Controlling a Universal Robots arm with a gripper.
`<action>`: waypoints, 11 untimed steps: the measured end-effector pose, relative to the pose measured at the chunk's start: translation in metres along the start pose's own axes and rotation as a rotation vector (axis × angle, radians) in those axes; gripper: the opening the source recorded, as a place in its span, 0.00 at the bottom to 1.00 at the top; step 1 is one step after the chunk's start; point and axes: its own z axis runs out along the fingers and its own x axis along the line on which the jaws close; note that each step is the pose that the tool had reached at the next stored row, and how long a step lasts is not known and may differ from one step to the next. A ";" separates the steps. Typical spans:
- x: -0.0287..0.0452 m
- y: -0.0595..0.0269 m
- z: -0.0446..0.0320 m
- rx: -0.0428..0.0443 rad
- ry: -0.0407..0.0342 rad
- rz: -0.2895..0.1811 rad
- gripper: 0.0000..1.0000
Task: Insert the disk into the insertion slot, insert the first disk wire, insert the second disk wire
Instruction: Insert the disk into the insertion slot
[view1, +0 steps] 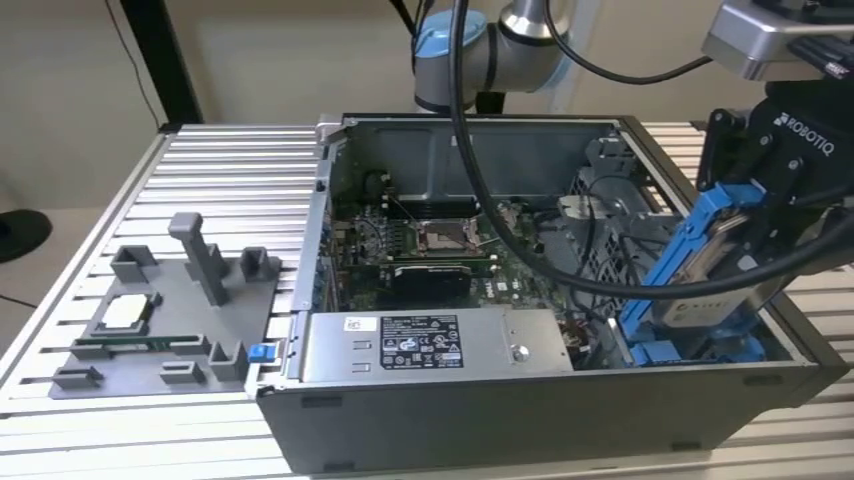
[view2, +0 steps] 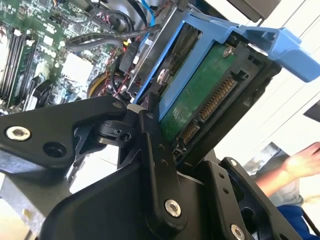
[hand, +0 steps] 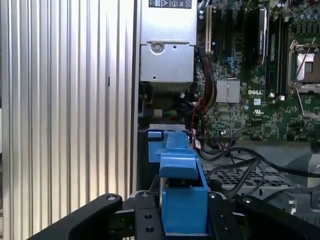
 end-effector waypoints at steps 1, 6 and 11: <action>-0.0006 -0.0001 0.0001 0.0000 0.0002 0.000 0.00; -0.0024 -0.0010 0.0036 0.0000 -0.0001 0.000 0.00; -0.0037 -0.0022 0.0103 0.0000 0.0000 0.000 0.00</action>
